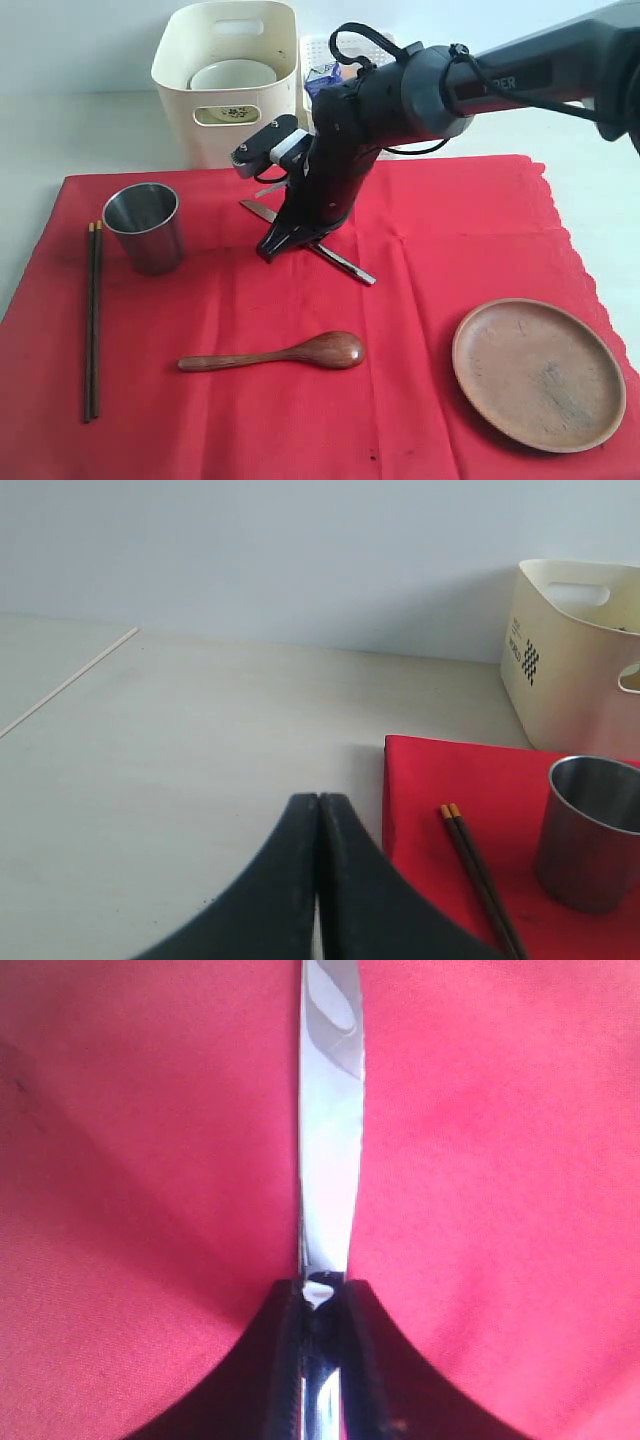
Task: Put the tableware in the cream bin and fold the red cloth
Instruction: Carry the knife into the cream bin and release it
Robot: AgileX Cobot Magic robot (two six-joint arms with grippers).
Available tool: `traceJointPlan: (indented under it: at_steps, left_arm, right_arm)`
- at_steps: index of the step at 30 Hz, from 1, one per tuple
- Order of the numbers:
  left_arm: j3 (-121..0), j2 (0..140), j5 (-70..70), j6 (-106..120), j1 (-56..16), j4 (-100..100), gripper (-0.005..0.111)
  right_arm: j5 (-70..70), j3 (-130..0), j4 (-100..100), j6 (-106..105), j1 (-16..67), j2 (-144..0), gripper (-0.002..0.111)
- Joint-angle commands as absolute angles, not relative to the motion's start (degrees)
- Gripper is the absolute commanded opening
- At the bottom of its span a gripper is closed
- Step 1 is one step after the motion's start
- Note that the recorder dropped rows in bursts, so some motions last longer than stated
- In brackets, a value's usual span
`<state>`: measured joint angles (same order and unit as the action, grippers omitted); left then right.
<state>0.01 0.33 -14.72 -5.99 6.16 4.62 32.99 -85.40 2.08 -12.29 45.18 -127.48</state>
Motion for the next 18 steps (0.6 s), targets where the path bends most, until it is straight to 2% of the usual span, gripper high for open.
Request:
traceJointPlan:
  at_steps: [1,11,18]
  left_arm:
    - [0.0,0.2,-14.6,-6.0,5.7,4.2,0.001]
    - [0.0,0.2,-14.6,-6.0,5.7,4.2,0.001]
    - [0.0,0.2,-14.6,-6.0,5.7,4.2,0.001]
  right_arm:
    - [34.3,-85.1,1.3,-12.6,45.0,-126.0,0.000]
    - [37.7,-85.1,1.4,-12.4,45.0,-117.4,0.000]
    - [30.2,-85.1,1.5,-12.8,45.0,-115.3,0.000]
